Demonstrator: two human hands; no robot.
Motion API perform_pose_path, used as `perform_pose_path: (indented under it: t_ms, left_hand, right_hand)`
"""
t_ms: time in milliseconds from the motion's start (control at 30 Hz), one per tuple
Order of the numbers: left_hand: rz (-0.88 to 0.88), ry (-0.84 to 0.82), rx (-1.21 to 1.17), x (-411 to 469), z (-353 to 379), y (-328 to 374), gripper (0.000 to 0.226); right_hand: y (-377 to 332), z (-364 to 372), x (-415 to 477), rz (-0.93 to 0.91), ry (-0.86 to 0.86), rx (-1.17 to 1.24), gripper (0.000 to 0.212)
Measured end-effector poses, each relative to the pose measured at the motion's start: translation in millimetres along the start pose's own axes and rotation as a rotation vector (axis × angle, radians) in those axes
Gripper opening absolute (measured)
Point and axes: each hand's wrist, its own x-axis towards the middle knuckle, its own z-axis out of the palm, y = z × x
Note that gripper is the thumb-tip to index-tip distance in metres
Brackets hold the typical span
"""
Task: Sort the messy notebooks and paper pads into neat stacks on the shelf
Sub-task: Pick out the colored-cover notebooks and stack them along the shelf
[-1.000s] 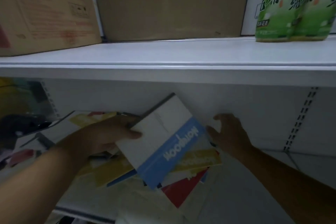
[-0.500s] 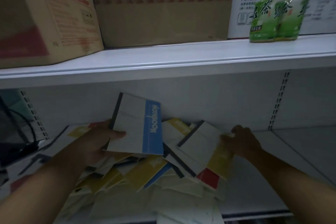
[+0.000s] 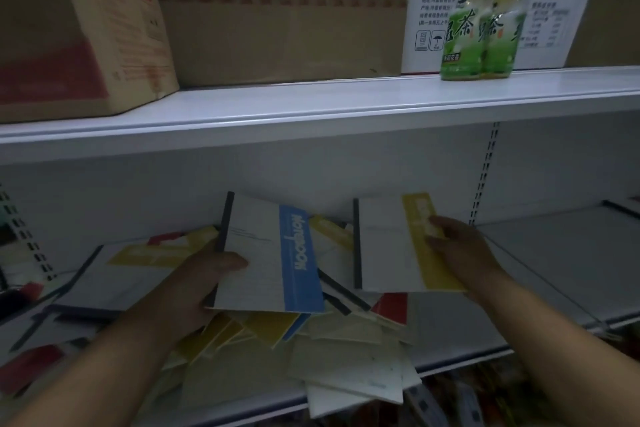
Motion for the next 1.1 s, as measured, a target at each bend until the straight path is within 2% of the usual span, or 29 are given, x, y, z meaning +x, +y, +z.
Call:
perform_pose_path:
  t_ms: [100,200,267,333,367,400,433,467,633,733,800,933,1100]
  left_hand:
    - [0.041,-0.016,-0.013,-2,12,-2,0.015]
    - [0.034,-0.057,-0.043,-3,22,-6,0.032]
    - [0.048,-0.014,-0.039,-4,19,-10,0.037]
    - [0.039,0.059,-0.049,-7,9,-13,0.034]
    - [0.028,0.085,-0.059,-9,3,-14,0.030]
    - [0.021,0.110,-0.066,-11,-2,-15,0.028]
    - [0.021,0.130,-0.073,-13,-6,-15,0.026]
    - [0.031,0.147,-0.081,-15,-8,-15,0.023]
    - [0.081,0.180,-0.087,-18,-10,-8,0.020]
    - [0.071,0.144,-0.127,-16,-13,-2,0.020]
    - [0.069,0.111,-0.158,-13,-15,-2,0.023]
    - [0.085,0.119,-0.158,-9,-8,-3,0.026]
    - [0.146,0.163,-0.132,-1,23,2,0.019]
  right_hand:
    - [-26,26,-15,-0.048,-0.107,0.116,0.039]
    - [-31,70,-28,-0.070,-0.261,0.104,0.037]
    - [-30,87,-28,-0.022,-0.373,0.153,0.038]
    - [-24,90,-19,0.008,-0.332,0.147,0.038]
    - [-19,86,-11,-0.034,-0.273,-0.021,0.041]
    - [-11,81,-2,-0.070,-0.243,-0.301,0.048]
    - [-4,77,4,-0.087,-0.250,-0.570,0.057]
    - [2,74,8,-0.071,-0.261,-0.725,0.065]
    - [-2,68,15,-0.071,-0.307,-0.867,0.075]
    - [-11,66,16,0.011,-0.341,-0.909,0.075]
    - [-17,60,18,0.027,-0.352,-0.861,0.060]
    - [-16,47,21,0.054,-0.341,-0.498,0.030]
    - [-18,14,27,0.082,-0.187,0.146,0.031]
